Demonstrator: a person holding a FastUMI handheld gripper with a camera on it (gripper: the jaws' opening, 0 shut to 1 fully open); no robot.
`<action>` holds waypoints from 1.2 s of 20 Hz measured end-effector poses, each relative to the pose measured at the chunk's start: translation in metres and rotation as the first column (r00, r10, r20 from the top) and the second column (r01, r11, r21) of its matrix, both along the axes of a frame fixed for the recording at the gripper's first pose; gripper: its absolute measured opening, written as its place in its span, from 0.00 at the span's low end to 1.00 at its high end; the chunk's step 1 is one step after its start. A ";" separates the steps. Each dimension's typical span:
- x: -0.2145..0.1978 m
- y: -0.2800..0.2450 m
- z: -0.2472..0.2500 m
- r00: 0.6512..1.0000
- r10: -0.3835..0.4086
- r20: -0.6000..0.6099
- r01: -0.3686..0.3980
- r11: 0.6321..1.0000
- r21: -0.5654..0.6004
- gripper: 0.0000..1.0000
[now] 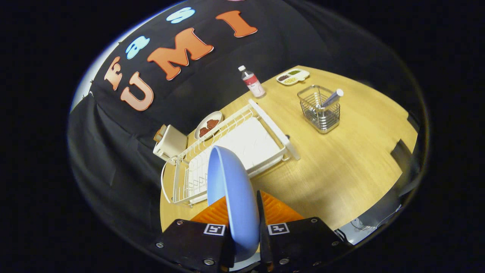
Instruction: Take the plate from the dish rack, then take the spoon from the basket and place it into the plate.
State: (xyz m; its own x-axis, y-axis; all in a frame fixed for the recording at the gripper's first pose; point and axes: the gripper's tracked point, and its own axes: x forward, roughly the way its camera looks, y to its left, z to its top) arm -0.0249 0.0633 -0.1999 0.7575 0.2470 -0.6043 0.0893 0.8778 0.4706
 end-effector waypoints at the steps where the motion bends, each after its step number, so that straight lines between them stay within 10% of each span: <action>1: -0.005 0.004 -0.011 1.000 0.011 -0.022 -0.010 1.000 0.024 0.26; 16: -0.012 0.025 -0.075 0.979 0.044 -0.197 -0.018 0.991 0.131 0.29; 24: -0.009 -0.029 -0.052 0.987 -0.035 -0.156 0.040 0.999 0.028 0.69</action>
State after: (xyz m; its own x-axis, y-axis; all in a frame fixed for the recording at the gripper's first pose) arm -0.0340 0.0346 -0.2518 0.6643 0.2407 -0.7077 0.1959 0.8576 0.4756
